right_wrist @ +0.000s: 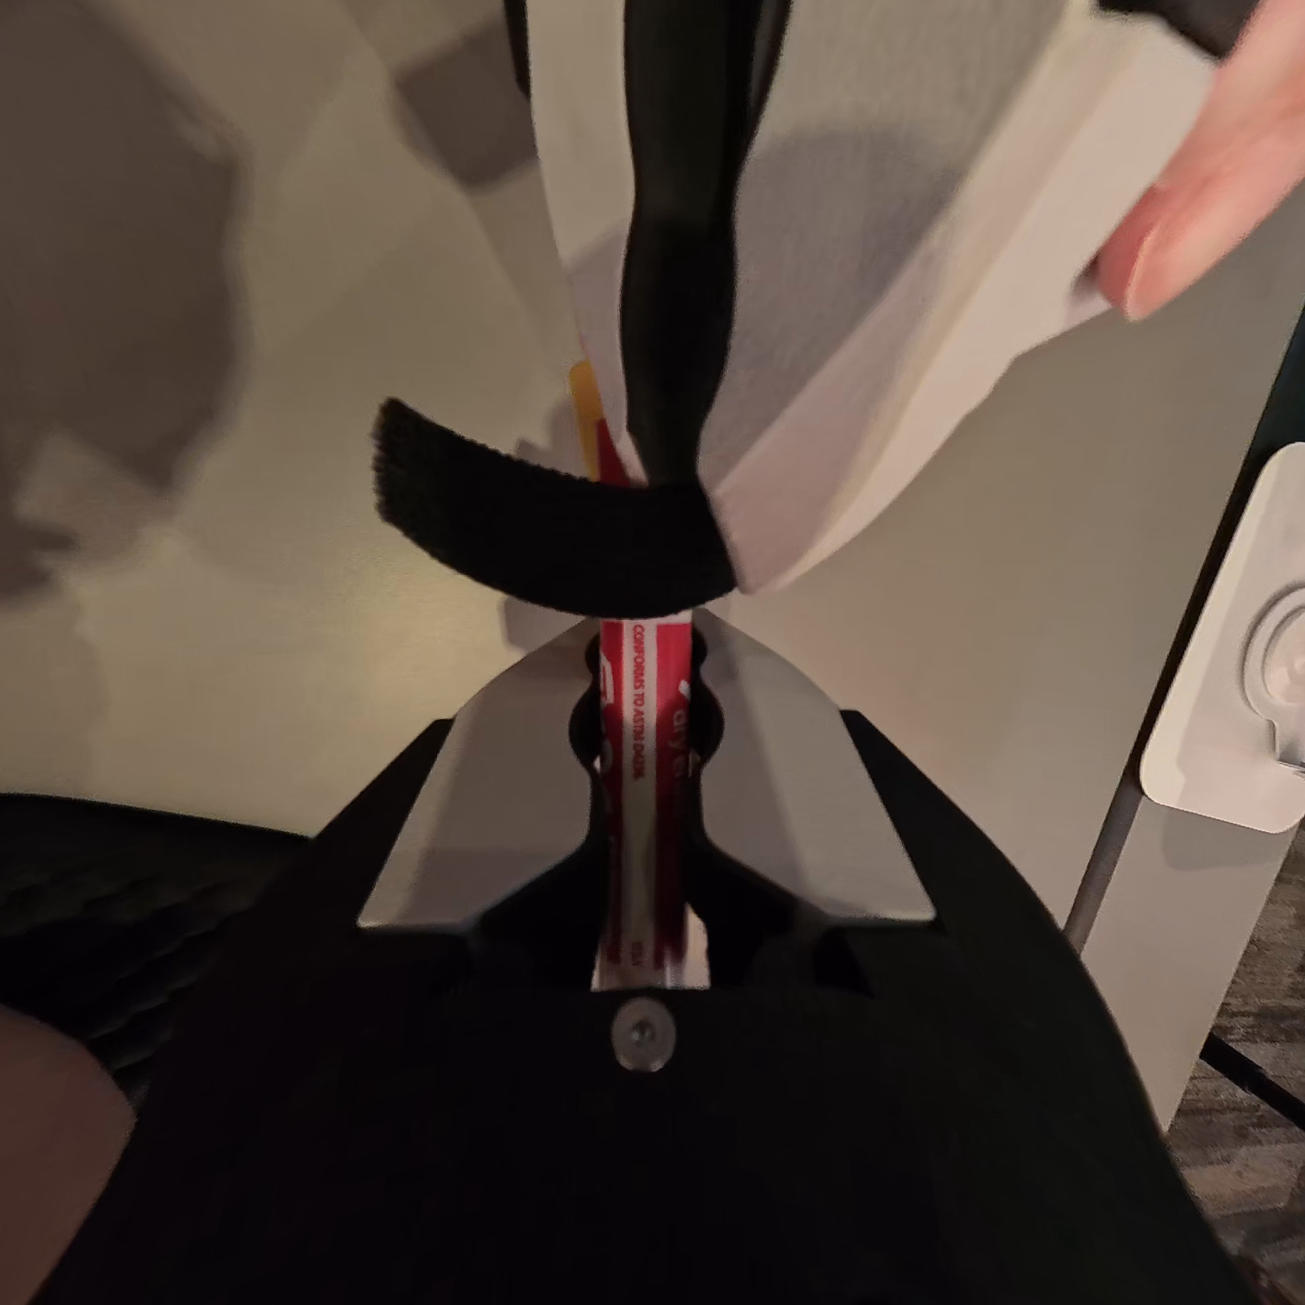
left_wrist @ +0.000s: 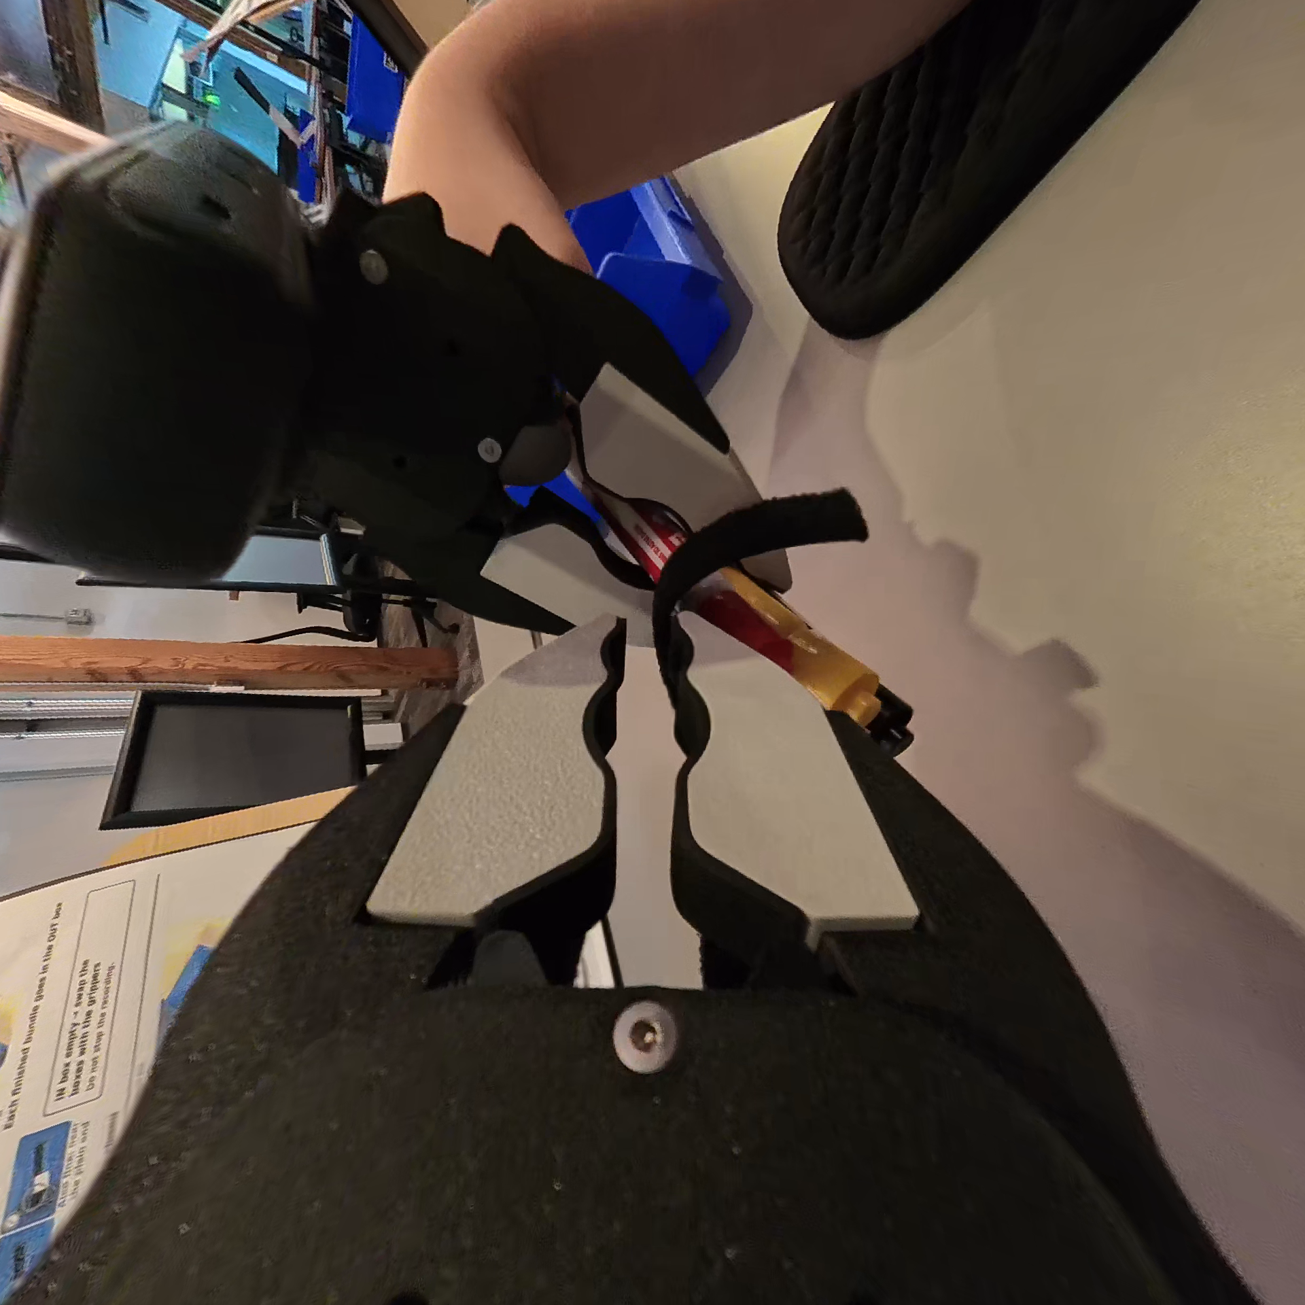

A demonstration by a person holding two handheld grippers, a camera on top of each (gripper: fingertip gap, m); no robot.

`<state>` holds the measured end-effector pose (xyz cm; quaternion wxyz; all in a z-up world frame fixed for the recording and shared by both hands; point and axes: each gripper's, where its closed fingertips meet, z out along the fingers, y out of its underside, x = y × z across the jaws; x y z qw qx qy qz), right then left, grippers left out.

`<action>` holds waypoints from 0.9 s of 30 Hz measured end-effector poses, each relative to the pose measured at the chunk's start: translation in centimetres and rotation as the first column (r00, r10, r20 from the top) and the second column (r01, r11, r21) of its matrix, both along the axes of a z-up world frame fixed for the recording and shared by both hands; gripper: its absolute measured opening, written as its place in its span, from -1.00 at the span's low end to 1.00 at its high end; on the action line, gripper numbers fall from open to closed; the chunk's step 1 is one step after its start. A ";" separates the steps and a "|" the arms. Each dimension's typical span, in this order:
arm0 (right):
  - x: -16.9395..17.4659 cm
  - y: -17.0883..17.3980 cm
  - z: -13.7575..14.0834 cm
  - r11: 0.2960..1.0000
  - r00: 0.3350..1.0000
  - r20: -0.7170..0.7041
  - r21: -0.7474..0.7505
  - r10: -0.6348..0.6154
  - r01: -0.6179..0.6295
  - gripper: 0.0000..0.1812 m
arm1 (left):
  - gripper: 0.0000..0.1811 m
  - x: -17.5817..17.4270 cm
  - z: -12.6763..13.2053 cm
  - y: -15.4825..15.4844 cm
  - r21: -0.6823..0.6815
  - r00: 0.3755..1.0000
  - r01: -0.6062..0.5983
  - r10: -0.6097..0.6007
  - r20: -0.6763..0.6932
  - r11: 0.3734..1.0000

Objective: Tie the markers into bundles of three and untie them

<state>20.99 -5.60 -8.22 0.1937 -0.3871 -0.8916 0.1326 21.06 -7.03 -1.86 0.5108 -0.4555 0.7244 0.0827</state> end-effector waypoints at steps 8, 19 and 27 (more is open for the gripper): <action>-0.9 0.3 0.0 1.000 0.999 -0.046 -0.006 0.000 0.000 -0.77 | -0.89 -0.2 0.0 -0.2 0.000 1.000 -0.009 0.009 -0.018 1.000; -0.7 0.4 0.7 0.996 0.998 -0.056 -0.088 -0.033 0.028 -0.78 | -0.90 0.2 0.1 -0.7 -0.005 1.000 0.000 0.000 -0.027 1.000; -0.5 0.4 1.1 0.996 0.997 -0.077 -0.091 -0.028 0.021 -0.78 | -0.86 0.4 0.2 -0.5 -0.007 1.000 -0.004 0.004 -0.010 1.000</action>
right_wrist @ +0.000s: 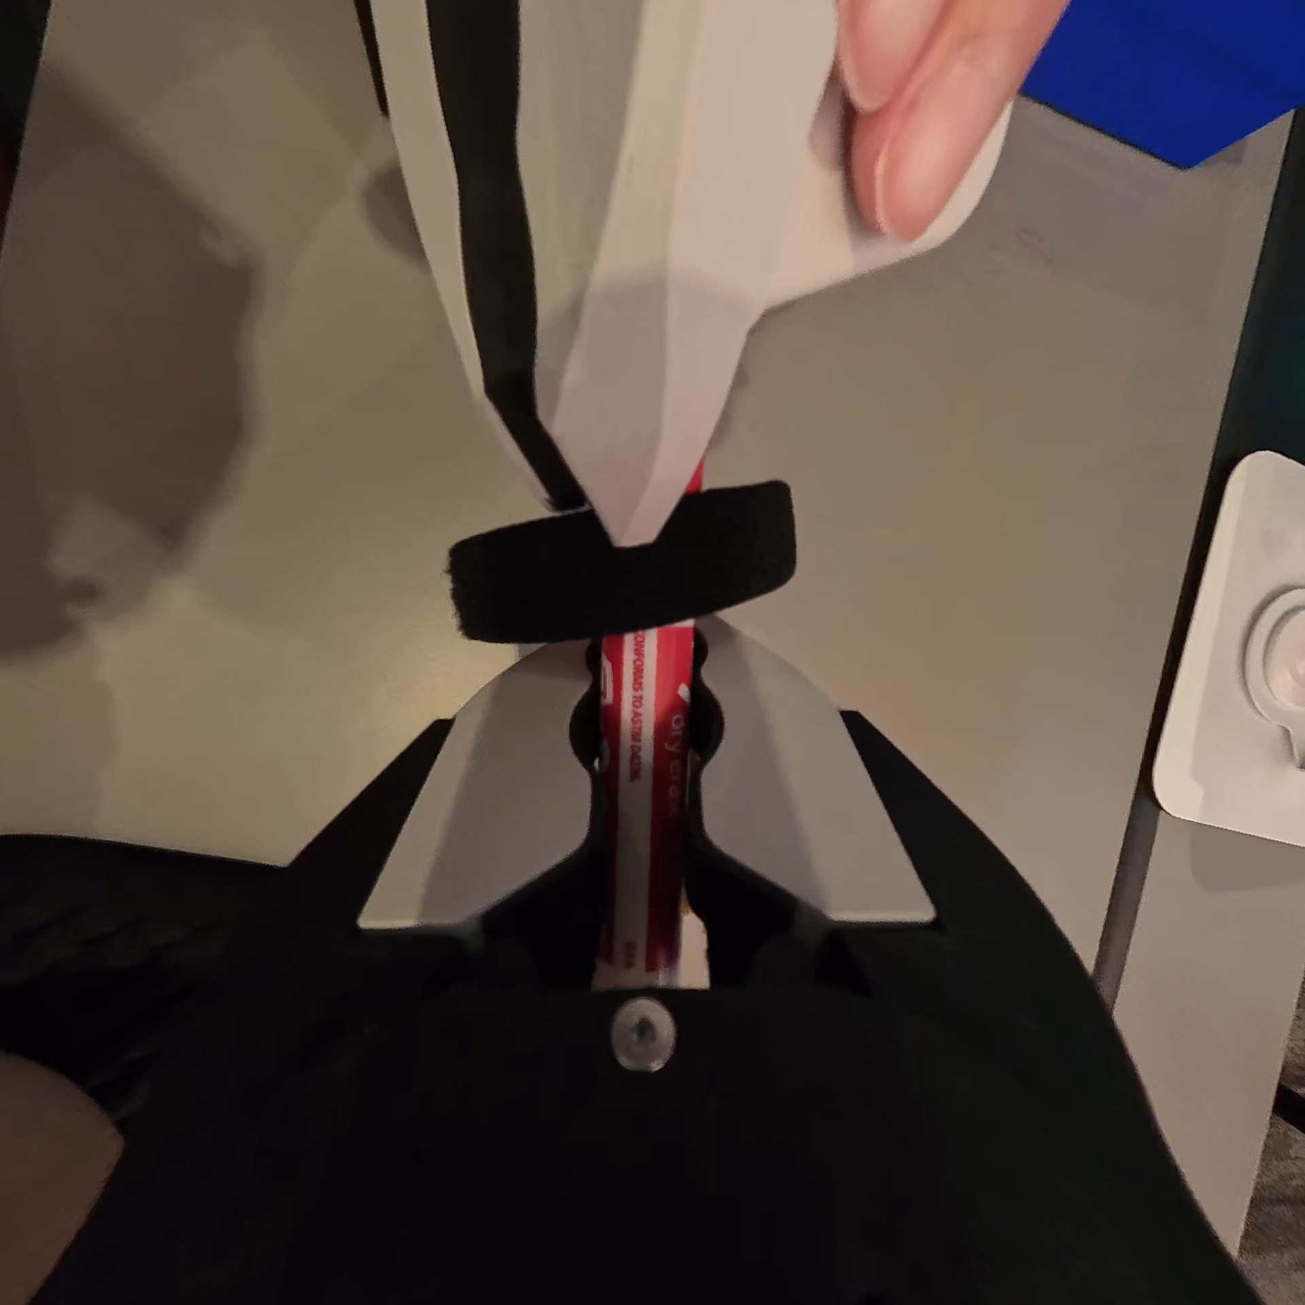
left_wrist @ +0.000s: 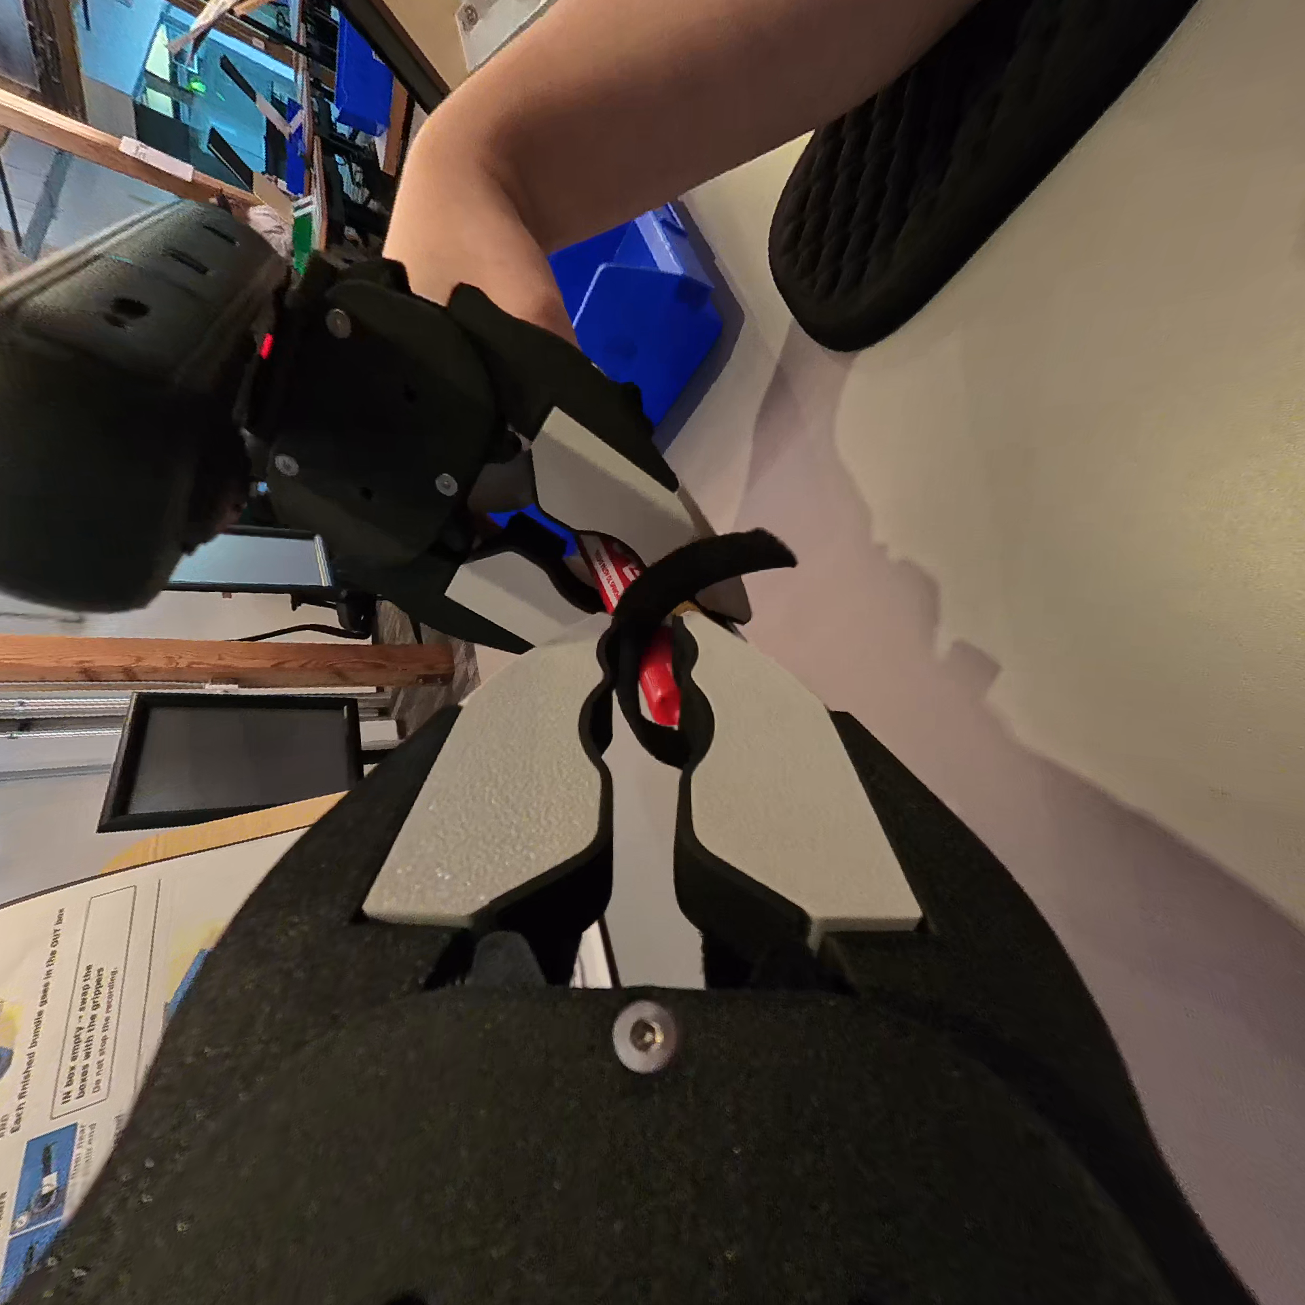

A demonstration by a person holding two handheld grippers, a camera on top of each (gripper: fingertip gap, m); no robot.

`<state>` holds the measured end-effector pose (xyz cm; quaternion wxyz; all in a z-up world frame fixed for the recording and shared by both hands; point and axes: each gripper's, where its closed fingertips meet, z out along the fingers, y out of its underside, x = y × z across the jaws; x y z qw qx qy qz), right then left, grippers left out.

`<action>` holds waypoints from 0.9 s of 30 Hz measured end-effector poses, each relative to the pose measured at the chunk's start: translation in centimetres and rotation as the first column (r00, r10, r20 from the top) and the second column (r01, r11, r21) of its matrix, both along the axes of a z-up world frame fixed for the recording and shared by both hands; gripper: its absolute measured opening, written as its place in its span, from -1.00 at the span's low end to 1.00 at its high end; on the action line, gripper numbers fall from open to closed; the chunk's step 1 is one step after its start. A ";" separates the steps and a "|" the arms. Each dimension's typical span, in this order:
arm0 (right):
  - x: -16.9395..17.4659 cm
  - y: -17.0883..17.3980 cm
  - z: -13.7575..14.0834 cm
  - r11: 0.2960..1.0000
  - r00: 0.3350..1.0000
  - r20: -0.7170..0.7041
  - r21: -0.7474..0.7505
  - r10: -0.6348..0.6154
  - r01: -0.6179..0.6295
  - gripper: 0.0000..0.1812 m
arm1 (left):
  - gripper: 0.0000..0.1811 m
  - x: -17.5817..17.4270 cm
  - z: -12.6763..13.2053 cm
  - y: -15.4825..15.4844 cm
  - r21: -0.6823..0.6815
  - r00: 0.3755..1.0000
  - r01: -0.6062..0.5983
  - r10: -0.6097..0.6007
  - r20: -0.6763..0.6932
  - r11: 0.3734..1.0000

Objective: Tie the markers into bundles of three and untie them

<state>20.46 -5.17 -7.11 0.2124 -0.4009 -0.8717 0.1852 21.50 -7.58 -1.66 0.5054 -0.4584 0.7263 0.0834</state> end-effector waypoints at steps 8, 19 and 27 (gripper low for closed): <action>0.3 0.5 0.1 1.000 1.000 0.001 0.012 -0.017 0.017 -0.78 | -0.82 -0.6 2.6 -0.9 -0.029 0.990 0.030 -0.025 0.141 0.999; 0.5 1.0 -1.2 0.998 0.998 0.053 -0.047 -0.037 0.040 -0.78 | -0.83 -7.4 4.0 2.3 -0.074 0.951 -0.182 0.195 0.240 0.980; -2.1 3.2 -6.2 0.932 0.973 0.155 -0.295 -0.169 0.209 -0.79 | -0.90 -11.3 2.3 4.9 -0.344 0.783 -0.410 0.520 0.343 0.845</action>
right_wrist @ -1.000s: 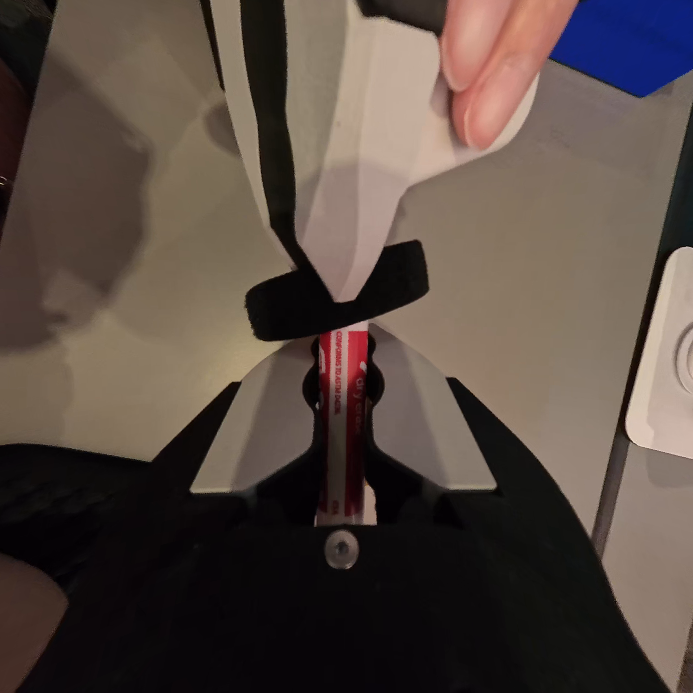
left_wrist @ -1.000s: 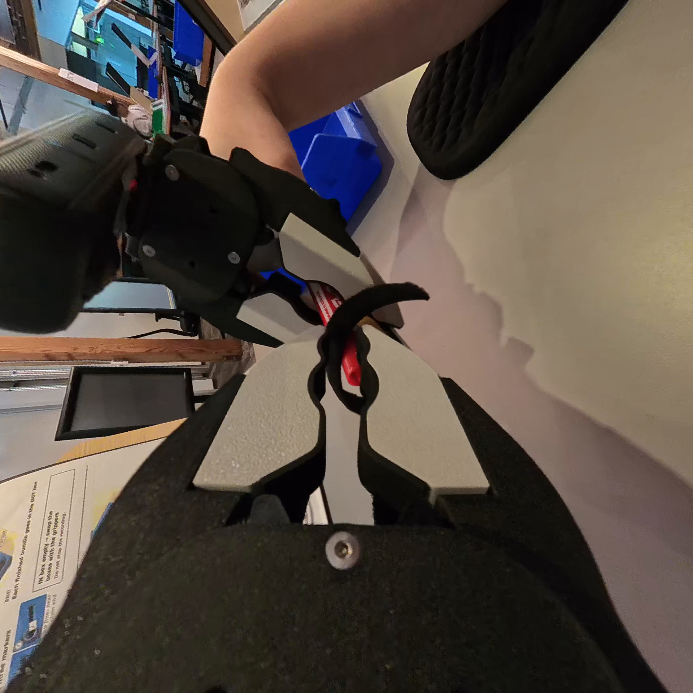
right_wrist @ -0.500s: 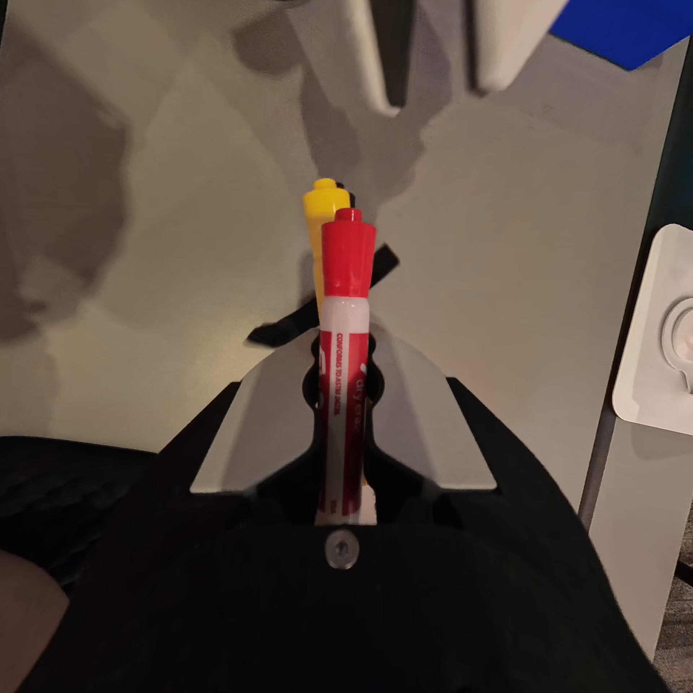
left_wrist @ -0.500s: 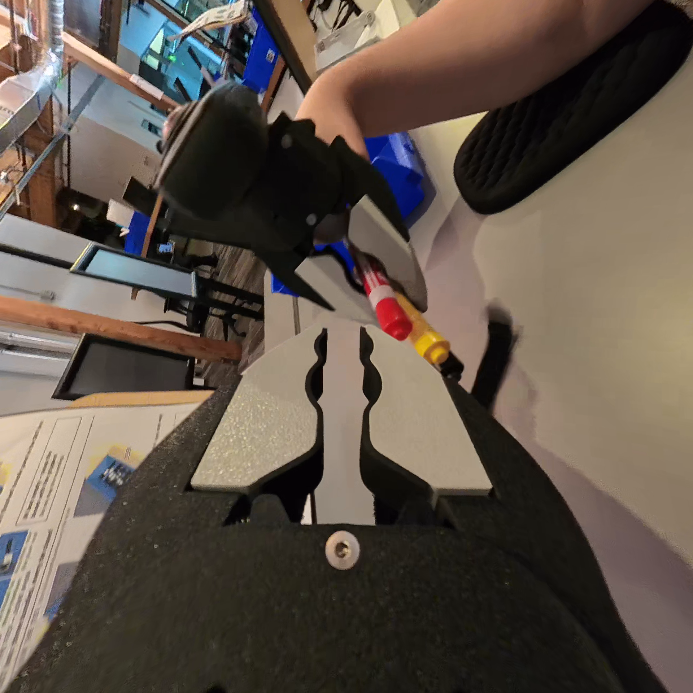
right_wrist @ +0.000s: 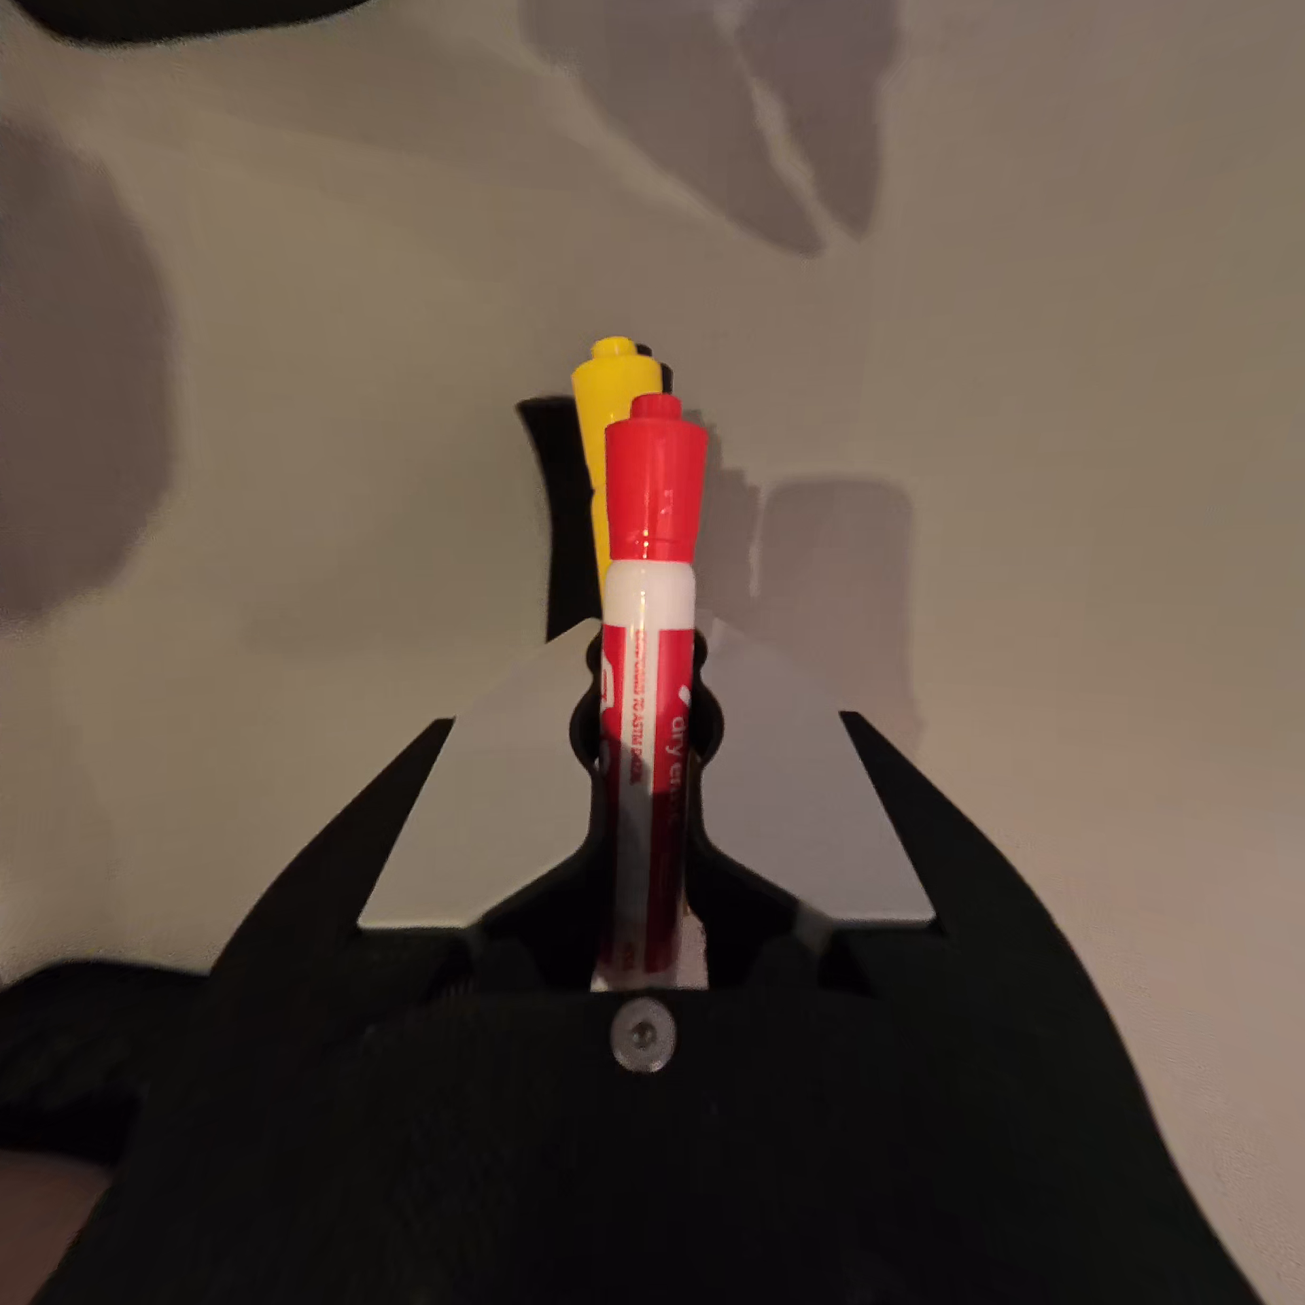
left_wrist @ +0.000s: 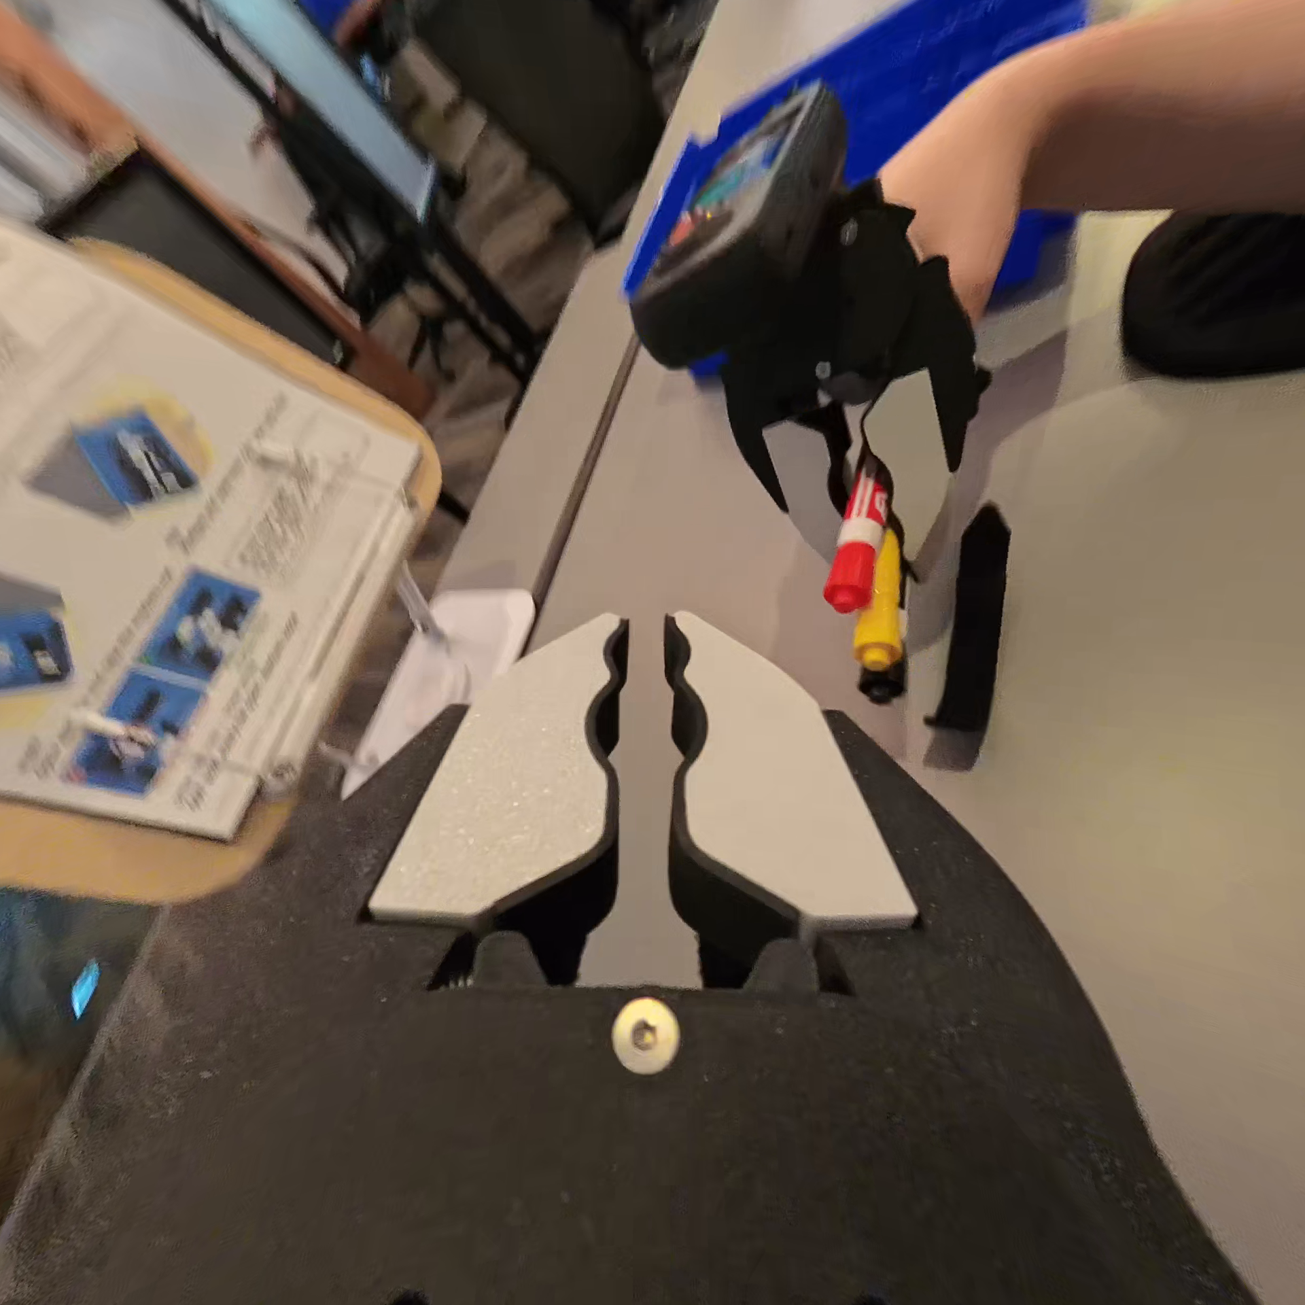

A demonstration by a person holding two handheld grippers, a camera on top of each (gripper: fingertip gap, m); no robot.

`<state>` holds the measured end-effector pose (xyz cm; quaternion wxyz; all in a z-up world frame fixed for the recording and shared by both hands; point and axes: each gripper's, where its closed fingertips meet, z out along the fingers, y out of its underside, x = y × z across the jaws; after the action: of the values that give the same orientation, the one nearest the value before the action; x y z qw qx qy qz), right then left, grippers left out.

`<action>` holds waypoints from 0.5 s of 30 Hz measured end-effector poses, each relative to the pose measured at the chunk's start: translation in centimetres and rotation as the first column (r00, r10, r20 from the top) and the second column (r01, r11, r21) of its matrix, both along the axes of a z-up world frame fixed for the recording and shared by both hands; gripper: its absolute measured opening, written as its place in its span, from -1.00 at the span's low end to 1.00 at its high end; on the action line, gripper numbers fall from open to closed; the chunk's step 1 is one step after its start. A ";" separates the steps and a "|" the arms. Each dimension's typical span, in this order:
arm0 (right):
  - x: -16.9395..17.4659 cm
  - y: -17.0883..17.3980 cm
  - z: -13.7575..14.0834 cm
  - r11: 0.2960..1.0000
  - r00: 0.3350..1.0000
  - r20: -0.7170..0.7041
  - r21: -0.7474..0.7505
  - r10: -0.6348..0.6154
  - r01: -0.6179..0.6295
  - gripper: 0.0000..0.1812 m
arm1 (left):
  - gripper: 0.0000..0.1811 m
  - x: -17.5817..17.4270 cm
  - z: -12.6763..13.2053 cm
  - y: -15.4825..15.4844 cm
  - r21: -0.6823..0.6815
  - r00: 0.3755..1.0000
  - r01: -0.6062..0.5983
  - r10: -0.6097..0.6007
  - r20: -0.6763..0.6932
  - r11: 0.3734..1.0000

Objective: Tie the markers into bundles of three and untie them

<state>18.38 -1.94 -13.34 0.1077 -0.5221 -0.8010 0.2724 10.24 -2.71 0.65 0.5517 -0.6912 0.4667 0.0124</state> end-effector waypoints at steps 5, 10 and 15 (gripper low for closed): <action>-2.3 0.4 -2.1 0.976 0.991 0.062 -0.175 -0.119 0.128 -0.78 | -0.89 -2.2 -6.2 -1.3 -0.145 0.982 -0.189 0.186 -0.036 0.971; -6.3 -0.4 -1.9 0.892 0.961 0.153 -0.362 -0.229 0.271 -0.78 | -0.88 -4.7 -8.4 -2.0 -0.185 0.928 -0.339 0.360 0.093 0.922; -9.5 -0.2 -3.0 0.698 0.830 0.318 -0.449 -0.459 0.558 -0.78 | -0.88 -6.2 -9.3 -1.9 -0.314 0.829 -0.398 0.485 0.278 0.862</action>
<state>8.85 -2.15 -16.38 -0.0410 -0.7550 -0.5251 0.3907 4.06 -4.57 -8.69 0.5182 -0.8339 0.1858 -0.0391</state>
